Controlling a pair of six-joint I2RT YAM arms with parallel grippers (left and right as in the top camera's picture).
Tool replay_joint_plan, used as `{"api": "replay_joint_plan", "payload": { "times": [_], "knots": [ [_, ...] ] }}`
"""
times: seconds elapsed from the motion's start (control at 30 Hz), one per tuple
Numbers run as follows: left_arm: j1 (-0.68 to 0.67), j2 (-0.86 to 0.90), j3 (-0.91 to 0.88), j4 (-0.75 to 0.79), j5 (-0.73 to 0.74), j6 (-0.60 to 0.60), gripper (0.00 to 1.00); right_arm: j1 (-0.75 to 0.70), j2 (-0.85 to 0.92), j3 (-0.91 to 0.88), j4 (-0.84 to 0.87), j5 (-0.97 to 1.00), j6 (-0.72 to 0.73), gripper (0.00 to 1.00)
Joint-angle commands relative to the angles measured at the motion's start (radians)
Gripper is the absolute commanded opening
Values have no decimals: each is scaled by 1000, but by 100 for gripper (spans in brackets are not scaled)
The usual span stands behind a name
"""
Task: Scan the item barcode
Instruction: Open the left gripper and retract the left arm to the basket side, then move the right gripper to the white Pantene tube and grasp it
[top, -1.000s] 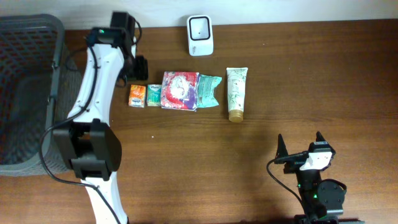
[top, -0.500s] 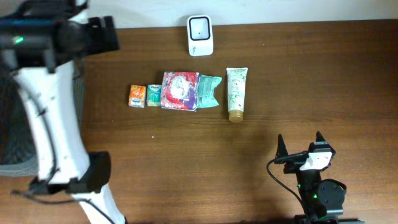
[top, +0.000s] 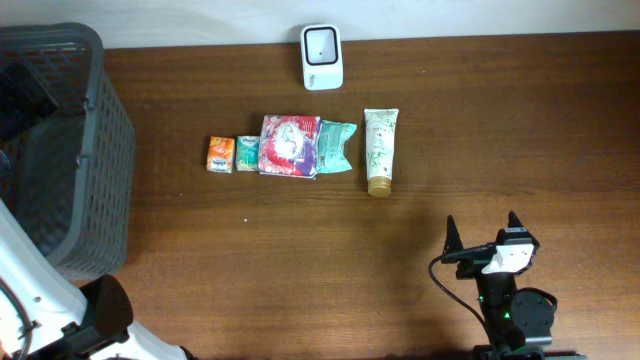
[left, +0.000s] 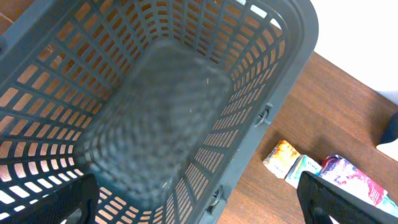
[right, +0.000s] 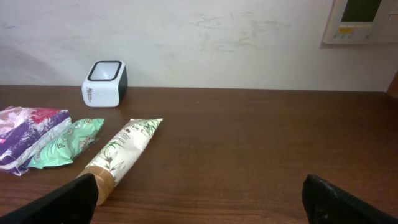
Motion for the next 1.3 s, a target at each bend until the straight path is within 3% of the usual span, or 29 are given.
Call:
{"api": "replay_joint_plan", "payload": {
  "times": [0.0,0.1,0.23,0.37,0.5,0.67,0.73,0.8,0.97,1.1,1.2,1.27],
  "knots": [
    [4,1,-6,0,13,-6,99,8,-6,-9,-1,9,-3,99],
    [4,1,-6,0,13,-6,99,8,-6,-9,2,-12,22,99],
    [4,1,-7,0,13,-6,99,8,-6,-9,72,-474,469,99],
    [4,1,-6,0,13,-6,99,8,-6,-9,310,-501,694,99],
    [4,1,-6,0,13,-6,99,8,-6,23,573,-439,694,99],
    [4,1,-6,0,13,-6,99,8,92,262,554,-354,562,99],
    [4,1,-6,0,13,-6,99,8,192,373,489,-363,483,99],
    [4,1,-6,0,13,-6,99,8,399,560,351,-419,336,99],
    [4,1,-7,0,13,-6,99,8,835,953,55,-559,268,98],
    [4,1,-6,0,13,-6,99,79,1172,1344,-370,-578,54,98],
    [4,1,-6,0,13,-6,99,182,1357,1572,-655,-348,-40,99],
    [4,1,-7,0,13,-6,99,286,1530,1765,-911,-44,-75,99]
  ]
}}
